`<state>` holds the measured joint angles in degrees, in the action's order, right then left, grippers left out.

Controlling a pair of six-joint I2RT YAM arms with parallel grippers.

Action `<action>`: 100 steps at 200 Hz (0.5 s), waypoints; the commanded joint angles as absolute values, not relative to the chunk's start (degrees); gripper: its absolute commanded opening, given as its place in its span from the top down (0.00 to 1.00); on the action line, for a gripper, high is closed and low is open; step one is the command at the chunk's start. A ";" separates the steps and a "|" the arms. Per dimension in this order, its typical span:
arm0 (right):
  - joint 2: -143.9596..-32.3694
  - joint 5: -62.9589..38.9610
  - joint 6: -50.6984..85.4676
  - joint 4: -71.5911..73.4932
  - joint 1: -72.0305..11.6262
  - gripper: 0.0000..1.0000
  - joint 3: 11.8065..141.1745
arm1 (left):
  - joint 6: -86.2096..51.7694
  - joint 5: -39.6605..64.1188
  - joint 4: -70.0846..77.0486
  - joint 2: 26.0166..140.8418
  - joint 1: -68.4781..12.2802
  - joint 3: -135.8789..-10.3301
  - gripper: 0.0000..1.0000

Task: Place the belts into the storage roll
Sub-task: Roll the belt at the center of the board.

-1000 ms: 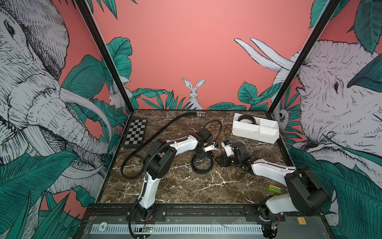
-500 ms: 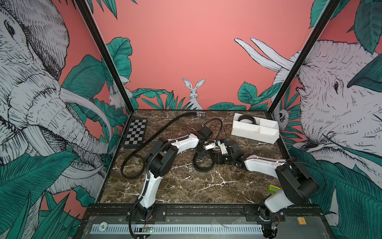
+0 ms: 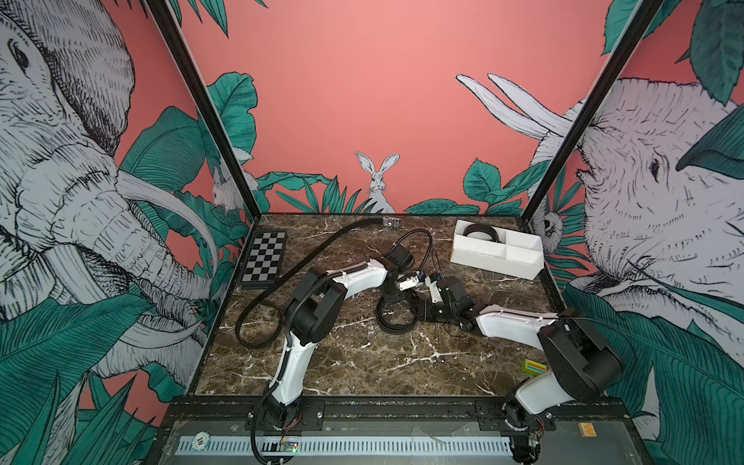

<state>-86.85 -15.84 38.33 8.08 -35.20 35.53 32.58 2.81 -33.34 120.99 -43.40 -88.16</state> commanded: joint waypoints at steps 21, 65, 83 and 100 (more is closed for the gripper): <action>-81.05 -15.28 43.23 8.50 -35.86 0.43 31.62 | 32.85 6.31 -29.73 119.54 -44.03 -85.12 0.99; -81.62 -13.89 50.20 5.85 -35.60 0.41 34.50 | 32.82 6.00 -30.01 119.54 -44.04 -85.53 0.99; -84.16 -13.91 52.98 6.05 -35.60 0.44 35.49 | 32.70 5.69 -29.91 119.40 -44.08 -84.94 1.00; -86.16 -14.00 54.18 6.32 -35.68 0.47 36.11 | 32.57 5.81 -29.71 119.36 -44.04 -84.45 1.00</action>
